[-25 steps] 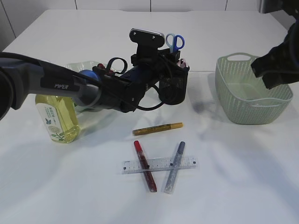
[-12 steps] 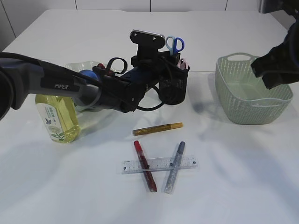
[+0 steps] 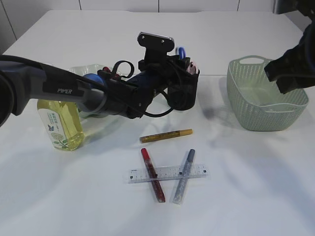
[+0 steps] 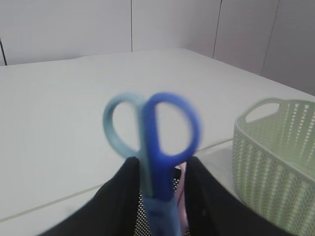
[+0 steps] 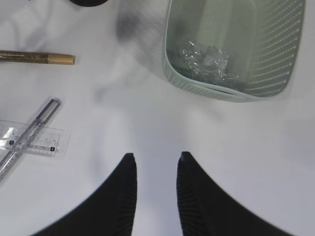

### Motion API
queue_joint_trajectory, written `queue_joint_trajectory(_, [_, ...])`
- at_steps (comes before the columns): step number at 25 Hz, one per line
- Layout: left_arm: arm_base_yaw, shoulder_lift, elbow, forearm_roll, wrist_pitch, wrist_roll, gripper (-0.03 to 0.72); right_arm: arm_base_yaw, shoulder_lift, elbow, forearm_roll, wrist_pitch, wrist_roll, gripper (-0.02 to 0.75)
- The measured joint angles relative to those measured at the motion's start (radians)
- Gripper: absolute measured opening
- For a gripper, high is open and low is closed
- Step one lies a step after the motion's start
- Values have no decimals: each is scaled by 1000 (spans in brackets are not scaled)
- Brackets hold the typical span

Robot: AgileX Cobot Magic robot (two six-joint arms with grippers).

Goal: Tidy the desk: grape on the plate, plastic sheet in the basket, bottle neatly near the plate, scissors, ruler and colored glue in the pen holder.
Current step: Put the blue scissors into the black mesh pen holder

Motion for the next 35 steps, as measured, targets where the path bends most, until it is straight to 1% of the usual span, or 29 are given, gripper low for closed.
queue_joint_trajectory(13, [0, 0, 0, 0, 2, 0, 239, 0, 0, 0, 0, 0, 0, 239])
queue_joint_trajectory(15, [0, -5, 0, 0, 18, 0, 239, 0, 0, 0, 0, 0, 0, 239])
queue_joint_trajectory(17, [0, -24, 0, 0, 75, 0, 239, 0, 0, 0, 0, 0, 0, 239])
queue_joint_trajectory(21, [0, -91, 0, 0, 280, 0, 239, 0, 0, 0, 0, 0, 0, 239])
queue_joint_trajectory(26, [0, -189, 0, 0, 583, 0, 240, 0, 0, 0, 0, 5, 0, 239])
queue_joint_trajectory(30, [0, -274, 0, 0, 804, 0, 240, 0, 0, 0, 2, 45, 0, 239])
queue_joint_trajectory(35, [0, -377, 0, 42, 1082, 0, 240, 0, 0, 0, 87, 134, 2, 239])
